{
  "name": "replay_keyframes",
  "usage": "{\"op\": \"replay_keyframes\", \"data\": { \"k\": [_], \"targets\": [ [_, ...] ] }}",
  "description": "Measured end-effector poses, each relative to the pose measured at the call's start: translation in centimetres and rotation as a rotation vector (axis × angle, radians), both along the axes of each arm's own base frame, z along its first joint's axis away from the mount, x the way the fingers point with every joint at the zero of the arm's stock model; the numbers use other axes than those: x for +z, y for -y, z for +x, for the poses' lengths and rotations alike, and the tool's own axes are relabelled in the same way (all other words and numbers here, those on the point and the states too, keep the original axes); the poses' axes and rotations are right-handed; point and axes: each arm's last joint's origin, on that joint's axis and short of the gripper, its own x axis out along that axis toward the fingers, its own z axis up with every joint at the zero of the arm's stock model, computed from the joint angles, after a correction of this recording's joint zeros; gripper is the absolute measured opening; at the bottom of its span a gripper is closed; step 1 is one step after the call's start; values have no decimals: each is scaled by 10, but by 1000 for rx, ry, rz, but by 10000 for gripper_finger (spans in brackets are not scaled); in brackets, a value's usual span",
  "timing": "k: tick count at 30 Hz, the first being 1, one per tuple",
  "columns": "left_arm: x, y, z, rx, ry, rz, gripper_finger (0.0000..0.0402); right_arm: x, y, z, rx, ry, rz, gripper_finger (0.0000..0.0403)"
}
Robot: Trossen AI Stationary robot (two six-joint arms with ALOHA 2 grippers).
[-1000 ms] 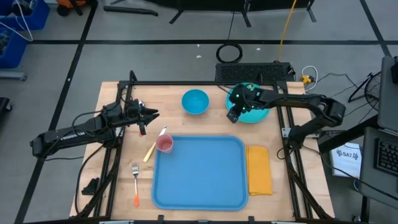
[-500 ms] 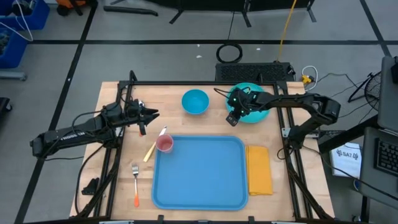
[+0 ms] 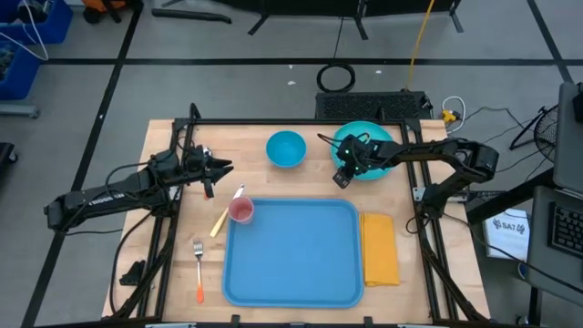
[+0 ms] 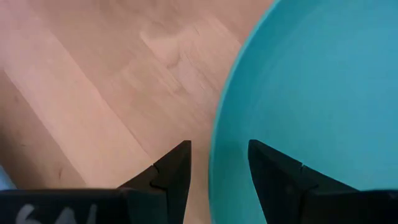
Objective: Set up tray
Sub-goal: Put the green plate on the blue serving tray to the bottom right of the pink cup
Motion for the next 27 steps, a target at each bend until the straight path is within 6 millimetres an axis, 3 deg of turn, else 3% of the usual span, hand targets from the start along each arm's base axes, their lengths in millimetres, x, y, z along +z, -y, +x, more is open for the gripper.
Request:
{"op": "replay_keyframes", "data": {
  "k": [3,7,14,20,27],
  "targets": [
    [0,0,0,0,0,0,113,-4,0,-3,-10,-20,-29,121],
    [0,0,0,4,-1,3,113,-7,-1,-5,16,-26,-62,26],
    [0,0,0,7,-1,3,113,2,-14,-2,47,-12,-143,5],
    [0,0,0,7,0,3,113,52,-45,-2,136,200,-266,0],
    [0,0,0,8,3,-4,113,112,-109,-14,350,573,-305,0]
  ]
}}
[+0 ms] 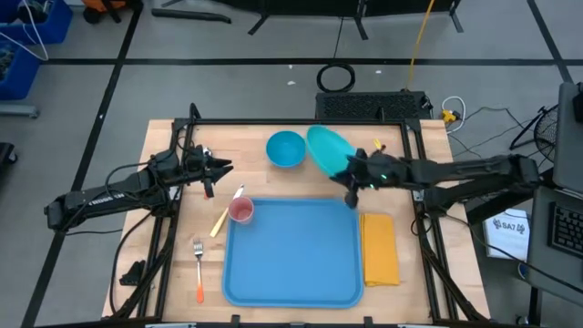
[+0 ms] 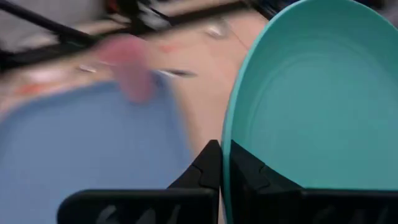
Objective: Set up tray
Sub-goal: Put the green plate on the blue serving tray to the bottom right of the pink cup
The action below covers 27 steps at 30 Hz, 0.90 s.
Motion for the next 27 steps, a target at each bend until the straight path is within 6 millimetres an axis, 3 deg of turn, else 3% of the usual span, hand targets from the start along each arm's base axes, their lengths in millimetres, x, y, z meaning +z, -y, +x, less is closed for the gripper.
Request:
{"op": "replay_keyframes", "data": {
  "k": [5,13,17,22,27],
  "targets": [
    [0,0,0,1,3,-2,113,13,-51,-3,204,120,41,0],
    [2,0,0,5,34,-26,113,-26,-127,20,335,53,153,0],
    [3,0,0,4,39,-25,113,-31,-162,34,400,35,192,0],
    [3,0,0,5,42,-34,113,-40,-195,53,486,-23,230,0],
    [3,0,0,5,44,-38,113,-61,-208,74,551,-104,266,0]
  ]
}}
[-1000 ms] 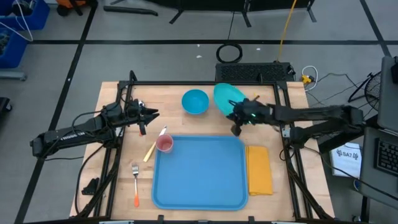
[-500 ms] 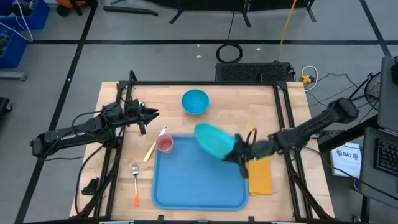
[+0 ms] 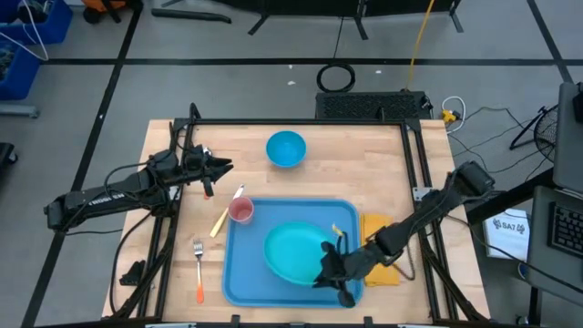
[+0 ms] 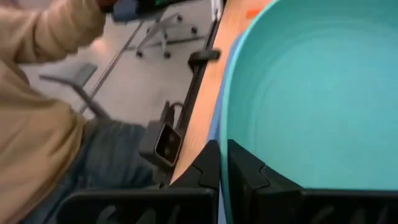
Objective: Set up tray
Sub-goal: Put the green plate on the blue serving tray to the bottom right of the pink cup
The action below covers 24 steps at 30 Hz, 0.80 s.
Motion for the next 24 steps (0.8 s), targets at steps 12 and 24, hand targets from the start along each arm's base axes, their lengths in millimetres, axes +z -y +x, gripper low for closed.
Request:
{"op": "replay_keyframes", "data": {
  "k": [12,24],
  "targets": [
    [0,0,0,3,12,-42,113,-51,2,42,118,-45,173,1],
    [-1,0,0,4,5,-45,113,-42,-3,56,180,38,203,1]
  ]
}}
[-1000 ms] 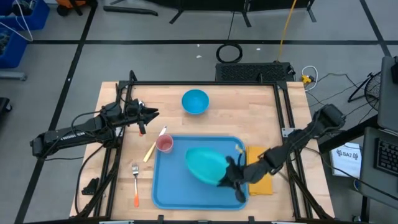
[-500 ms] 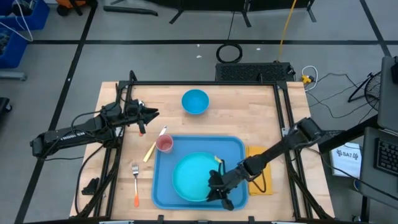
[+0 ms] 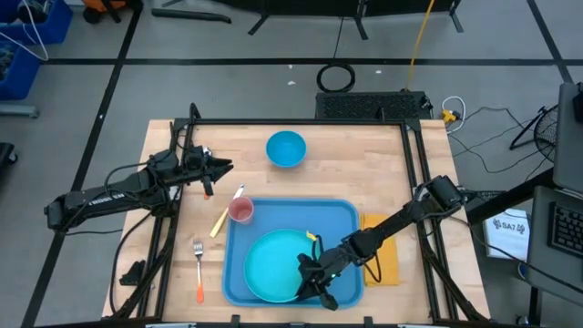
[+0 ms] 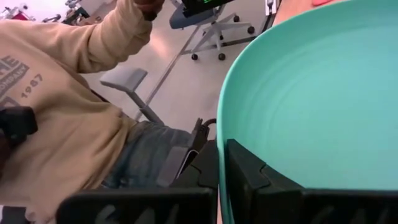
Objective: Set up tray
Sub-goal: Put the green plate on the blue serving tray to the bottom right of the pink cup, then put the blue bowl on the green plate
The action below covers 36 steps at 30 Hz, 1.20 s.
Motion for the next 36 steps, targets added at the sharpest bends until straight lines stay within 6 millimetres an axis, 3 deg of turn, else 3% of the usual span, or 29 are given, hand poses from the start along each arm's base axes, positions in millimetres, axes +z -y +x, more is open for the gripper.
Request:
{"op": "replay_keyframes", "data": {
  "k": [11,16,23,36],
  "targets": [
    [0,0,0,0,0,2,113,0,15,13,-39,81,35,0],
    [0,0,0,1,0,3,113,-10,14,17,-44,63,34,0],
    [0,0,0,-1,-1,5,113,-27,6,37,7,33,51,2],
    [0,0,0,0,0,-3,113,-28,11,40,-34,-47,127,115]
  ]
}}
